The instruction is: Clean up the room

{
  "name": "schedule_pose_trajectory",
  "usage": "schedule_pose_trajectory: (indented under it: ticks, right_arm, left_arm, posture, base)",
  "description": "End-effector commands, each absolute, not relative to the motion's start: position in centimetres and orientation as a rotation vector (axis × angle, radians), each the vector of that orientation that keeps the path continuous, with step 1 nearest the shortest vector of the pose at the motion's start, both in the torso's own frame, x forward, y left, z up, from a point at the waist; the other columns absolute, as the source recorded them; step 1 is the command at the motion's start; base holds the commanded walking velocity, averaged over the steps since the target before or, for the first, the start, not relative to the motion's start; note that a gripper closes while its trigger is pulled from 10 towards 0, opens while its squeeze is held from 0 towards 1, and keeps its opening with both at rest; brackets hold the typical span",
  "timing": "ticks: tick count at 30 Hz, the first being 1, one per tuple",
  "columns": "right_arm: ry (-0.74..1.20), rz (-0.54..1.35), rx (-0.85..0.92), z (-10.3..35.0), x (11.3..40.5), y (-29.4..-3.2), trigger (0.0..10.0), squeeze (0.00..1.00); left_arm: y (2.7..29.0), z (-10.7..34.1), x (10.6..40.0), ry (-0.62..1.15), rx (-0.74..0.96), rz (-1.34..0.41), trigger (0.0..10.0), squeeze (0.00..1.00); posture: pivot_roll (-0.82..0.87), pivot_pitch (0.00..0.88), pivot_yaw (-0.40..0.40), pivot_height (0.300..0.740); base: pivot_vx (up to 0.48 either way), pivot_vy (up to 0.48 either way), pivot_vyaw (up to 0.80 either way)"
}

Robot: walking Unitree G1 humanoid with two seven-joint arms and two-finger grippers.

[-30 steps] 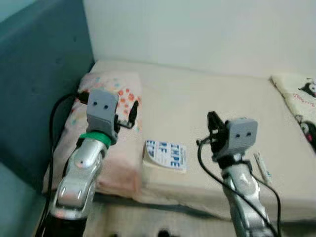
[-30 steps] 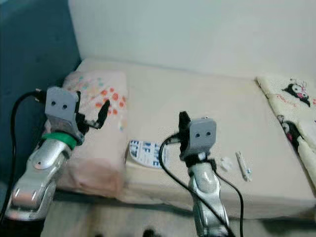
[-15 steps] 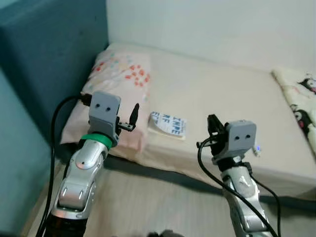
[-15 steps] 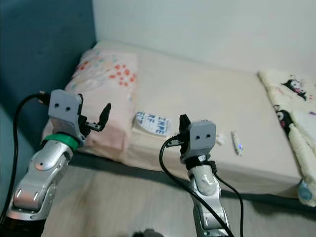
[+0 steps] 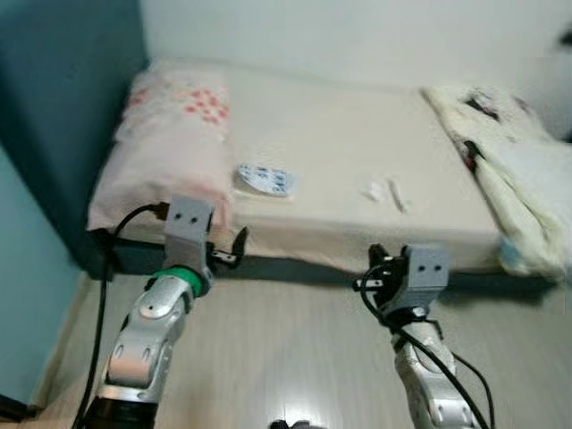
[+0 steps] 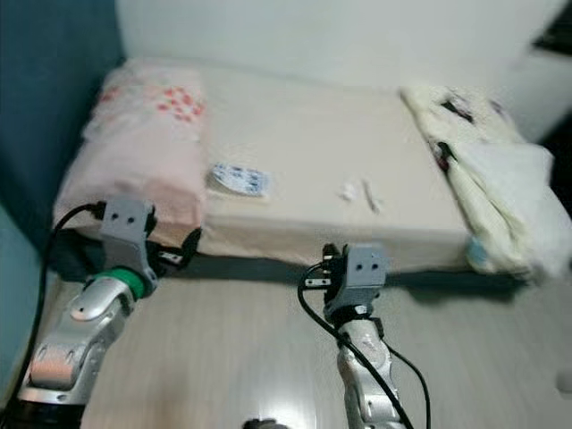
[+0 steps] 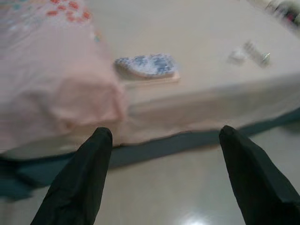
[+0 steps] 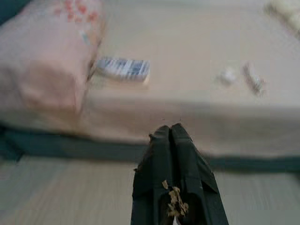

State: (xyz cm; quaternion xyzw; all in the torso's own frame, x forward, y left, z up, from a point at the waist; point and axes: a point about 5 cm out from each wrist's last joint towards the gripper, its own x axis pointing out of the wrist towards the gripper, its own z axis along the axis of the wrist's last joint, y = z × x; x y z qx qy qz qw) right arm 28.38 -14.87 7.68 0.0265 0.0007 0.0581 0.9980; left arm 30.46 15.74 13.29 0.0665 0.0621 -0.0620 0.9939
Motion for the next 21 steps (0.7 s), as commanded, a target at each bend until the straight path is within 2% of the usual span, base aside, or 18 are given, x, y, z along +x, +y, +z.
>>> schedule_pose_trajectory:
  ticks: [1, 8, 14, 21]
  right_arm:
    - [0.054, 0.113, 0.029, 6.1, 28.0, -15.4, 10.0, 0.0]
    - [0.127, 0.179, -0.039, 3.9, 27.3, -14.5, 10.0, 0.0]
    - [0.225, 0.34, -0.192, 0.8, 25.8, -12.4, 10.0, 0.0]
    - [0.235, 0.31, -0.18, 0.2, 25.7, -13.1, 10.0, 0.0]
  left_arm:
    - [16.0, 11.2, 30.1, 0.177, 0.184, -0.119, 10.0, 0.0]
    - [17.0, 7.8, 29.3, 0.266, 0.258, -0.112, 10.0, 0.0]
    - [18.3, 2.2, 27.1, 0.437, 0.34, -0.119, 10.0, 0.0]
    - [18.4, 0.5, 26.0, 0.448, 0.329, -0.114, 10.0, 0.0]
  posture:
    - [0.06, 0.06, -0.05, 0.74]
    - [0.06, 0.053, -0.044, 0.74]
    - [0.05, 0.032, -0.043, 0.74]
    - [0.05, 0.032, -0.043, 0.74]
  base:
    - [0.0, 0.0, -0.8]
    - [0.0, 0.0, -0.8]
    - [0.0, 0.0, -0.8]
    - [0.0, 0.0, -0.8]
